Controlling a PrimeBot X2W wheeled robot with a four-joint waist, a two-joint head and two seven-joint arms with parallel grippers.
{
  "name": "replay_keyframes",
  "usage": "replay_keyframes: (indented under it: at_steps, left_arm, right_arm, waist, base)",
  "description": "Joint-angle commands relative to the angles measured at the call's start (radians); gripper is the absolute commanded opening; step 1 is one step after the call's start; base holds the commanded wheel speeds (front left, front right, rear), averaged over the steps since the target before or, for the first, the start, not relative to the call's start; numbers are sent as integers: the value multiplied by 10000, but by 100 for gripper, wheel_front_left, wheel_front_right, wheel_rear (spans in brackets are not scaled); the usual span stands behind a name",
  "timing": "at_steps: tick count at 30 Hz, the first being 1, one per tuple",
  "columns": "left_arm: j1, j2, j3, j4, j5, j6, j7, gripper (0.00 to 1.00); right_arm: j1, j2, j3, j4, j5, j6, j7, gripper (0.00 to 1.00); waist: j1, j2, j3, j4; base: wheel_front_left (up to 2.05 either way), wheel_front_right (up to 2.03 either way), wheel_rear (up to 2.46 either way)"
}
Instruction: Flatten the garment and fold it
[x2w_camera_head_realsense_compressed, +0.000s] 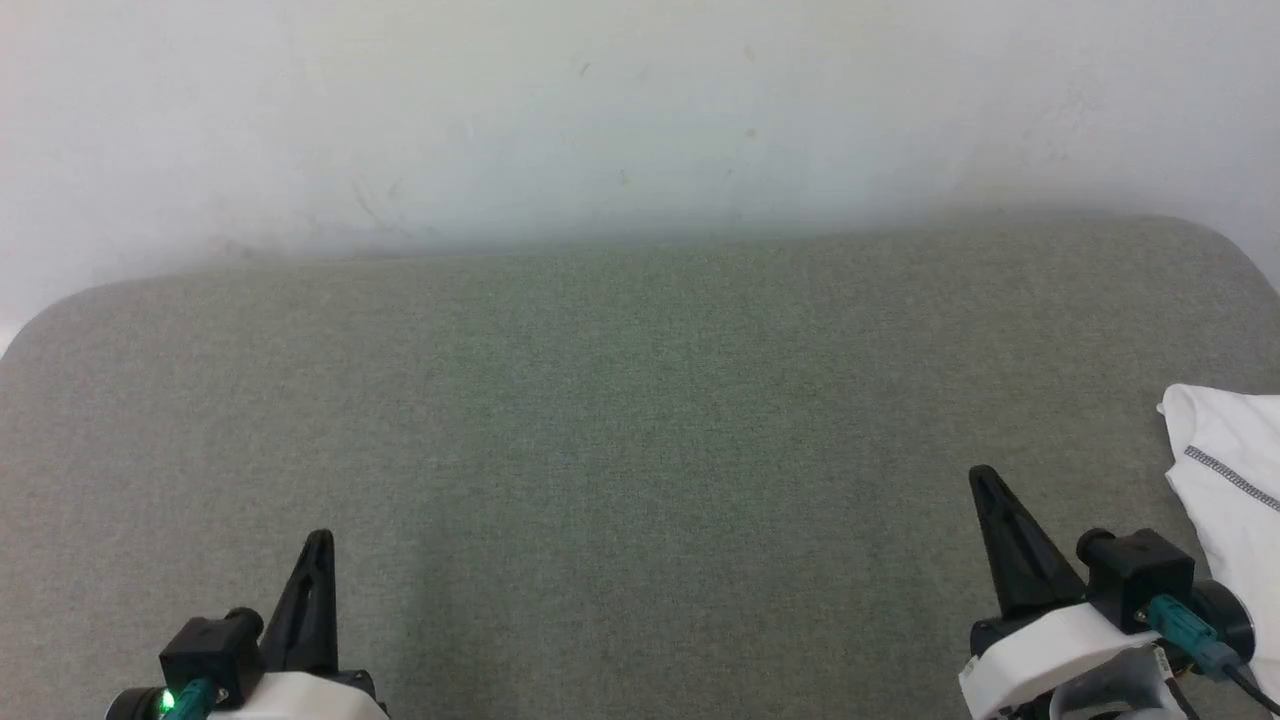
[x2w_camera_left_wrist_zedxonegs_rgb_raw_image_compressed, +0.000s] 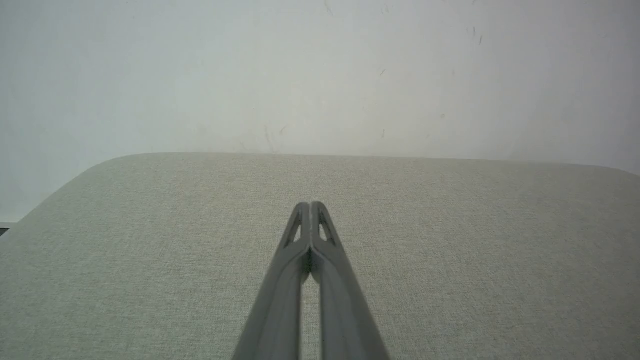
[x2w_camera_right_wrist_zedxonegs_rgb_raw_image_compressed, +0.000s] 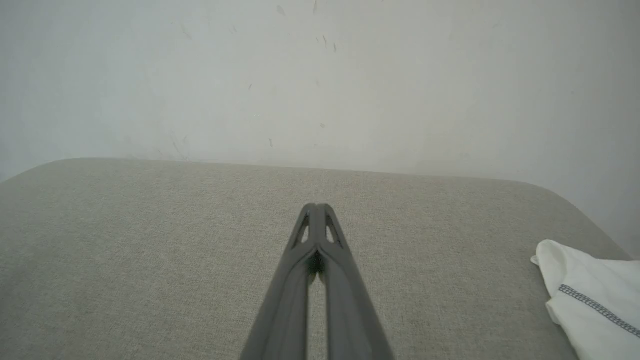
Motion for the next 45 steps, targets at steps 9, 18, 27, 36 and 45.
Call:
replay_keyframes:
  at_steps: [9,18,27,36,45]
  left_arm:
    - [-219,-81,-128,-172,235,162,263,0]
    - [-302,-123,-220,-262,355,240,446,0]
    - [-386,-165,-313,-352,476,319,630,0]
    - [-469,-207,-405,-442,596,398,814,0]
    - [-543,-244,-487,-522,703,468,977,0]
  right_arm:
    - [-177,17,-56,-41,-152,-6,108,0]
    - [-225,21,-88,-49,-229,-7,190,0]
    - [-274,25,-120,-59,-306,-9,273,0]
    - [-323,28,-153,-68,-382,-10,356,0]
    - [-366,32,-182,-76,-450,-11,429,0]
  waist:
    - [0,-1,-6,34]
    - [0,-1,-11,64]
    - [0,-1,-16,95]
    - [0,-1,-22,125]
    - [0,-1,-26,153]
  base:
    - [0,0,0]
    - [0,0,0]
    - [0,0,0]
    - [0,0,0]
    - [0,0,0]
